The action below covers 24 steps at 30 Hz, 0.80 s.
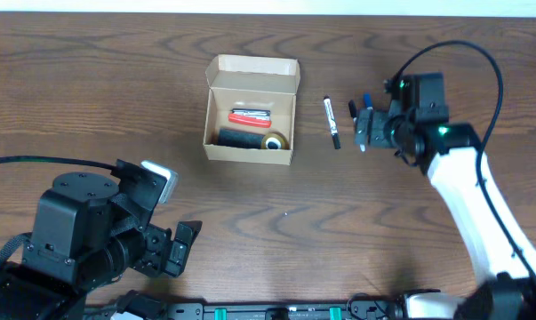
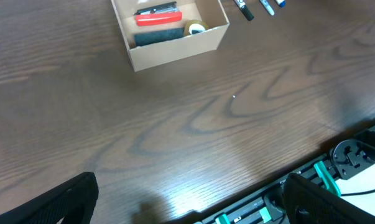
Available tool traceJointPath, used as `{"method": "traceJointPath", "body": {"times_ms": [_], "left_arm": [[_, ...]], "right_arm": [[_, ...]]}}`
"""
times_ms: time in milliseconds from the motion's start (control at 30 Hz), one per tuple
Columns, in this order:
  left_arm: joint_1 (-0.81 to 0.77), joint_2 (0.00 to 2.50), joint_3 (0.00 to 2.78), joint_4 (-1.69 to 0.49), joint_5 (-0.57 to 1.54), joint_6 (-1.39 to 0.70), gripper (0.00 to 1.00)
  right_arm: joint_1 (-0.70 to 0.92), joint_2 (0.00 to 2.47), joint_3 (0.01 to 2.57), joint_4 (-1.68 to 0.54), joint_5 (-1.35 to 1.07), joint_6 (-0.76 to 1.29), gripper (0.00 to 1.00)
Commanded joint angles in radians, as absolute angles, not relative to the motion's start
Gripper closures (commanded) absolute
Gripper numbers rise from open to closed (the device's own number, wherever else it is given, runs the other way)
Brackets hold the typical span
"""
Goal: Pack container
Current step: 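Move the right gripper over the blue-capped whiteboard marker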
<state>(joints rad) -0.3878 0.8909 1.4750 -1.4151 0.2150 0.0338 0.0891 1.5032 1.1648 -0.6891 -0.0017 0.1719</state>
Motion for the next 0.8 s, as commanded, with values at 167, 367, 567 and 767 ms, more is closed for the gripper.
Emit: {"method": "traceJointPath", "body": {"times_ms": [167, 367, 567, 767], "left_arm": [[-0.387, 0.892, 1.468, -1.418, 0.227, 0.038, 0.05], [-0.387, 0.892, 1.468, -1.418, 0.227, 0.038, 0.05], [-0.387, 0.892, 1.468, -1.418, 0.227, 0.038, 0.05], [-0.387, 0.892, 1.468, -1.418, 0.227, 0.038, 0.05]], "right_arm": [[0.014, 1.711, 1.277, -0.624, 0.056, 0.024, 0.10], [0.015, 1.808, 1.277, -0.590, 0.056, 0.024, 0.24], [0.019, 1.841, 1.276, -0.577, 0.055, 0.001, 0.27], [0.028, 1.852, 1.275, -0.562, 0.056, -0.042, 0.35]]}}
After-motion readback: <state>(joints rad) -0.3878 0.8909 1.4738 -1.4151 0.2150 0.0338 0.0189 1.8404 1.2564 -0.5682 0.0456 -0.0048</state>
